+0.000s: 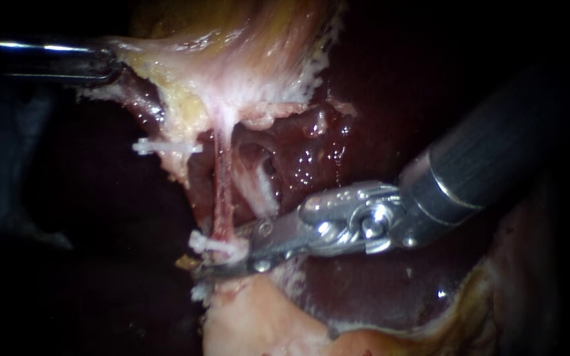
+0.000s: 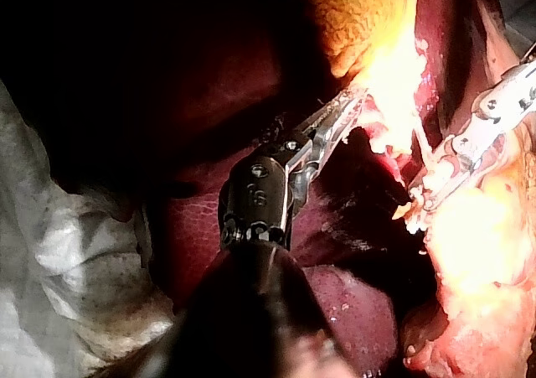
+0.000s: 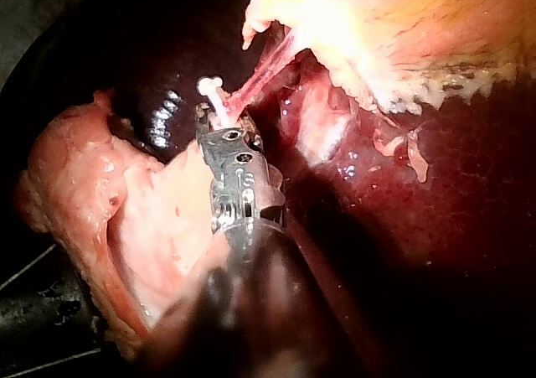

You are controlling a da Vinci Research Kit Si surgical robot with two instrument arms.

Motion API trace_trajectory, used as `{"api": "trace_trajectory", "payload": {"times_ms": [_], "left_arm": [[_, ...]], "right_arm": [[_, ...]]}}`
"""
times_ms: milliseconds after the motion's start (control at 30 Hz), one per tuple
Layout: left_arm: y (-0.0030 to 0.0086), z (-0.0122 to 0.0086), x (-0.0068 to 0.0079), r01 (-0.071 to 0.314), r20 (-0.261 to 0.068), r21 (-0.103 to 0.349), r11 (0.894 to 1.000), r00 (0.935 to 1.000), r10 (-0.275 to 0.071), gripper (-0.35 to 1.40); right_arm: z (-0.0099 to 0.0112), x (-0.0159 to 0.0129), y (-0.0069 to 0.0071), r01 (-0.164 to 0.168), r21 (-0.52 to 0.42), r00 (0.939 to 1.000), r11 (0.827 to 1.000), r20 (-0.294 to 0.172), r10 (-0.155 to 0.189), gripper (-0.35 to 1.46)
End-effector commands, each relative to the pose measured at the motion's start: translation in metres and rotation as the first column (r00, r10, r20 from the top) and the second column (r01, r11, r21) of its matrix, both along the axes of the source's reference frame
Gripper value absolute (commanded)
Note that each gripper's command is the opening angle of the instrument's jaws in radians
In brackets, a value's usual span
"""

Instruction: Clipping second clip right tube

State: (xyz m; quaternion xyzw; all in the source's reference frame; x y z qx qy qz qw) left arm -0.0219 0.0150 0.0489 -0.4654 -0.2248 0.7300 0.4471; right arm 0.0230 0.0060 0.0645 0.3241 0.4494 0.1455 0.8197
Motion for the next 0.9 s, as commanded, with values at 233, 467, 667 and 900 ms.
{"api": "trace_trajectory", "payload": {"times_ms": [233,467,667,900], "left_arm": [[0.0,0.0,0.0,0.0,0.0,0.0,1.0,1.0,0.0,-0.35],[0.0,0.0,0.0001,-0.001,0.001,0.0,1.0,1.0,0.001,-0.35],[0.0,0.0,0.0001,-0.001,0.001,0.0,1.0,1.0,0.001,-0.35],[0.0,0.0,0.0002,-0.001,0.001,0.0,1.0,1.0,0.001,-0.35]], "right_arm": [[0.0,0.0,0.0,0.0,0.0,1.0,1.0,0.0,0.0,0.23],[0.0001,0.0004,0.0,-0.033,0.01,0.9979,0.999,-0.055,0.033,0.48],[0.0003,0.0004,0.0001,-0.053,0.002,0.9969,0.999,-0.058,0.053,0.5],[0.0004,-0.0007,0.0004,-0.068,0.008,0.9942,0.998,-0.084,0.068,0.5]]}}
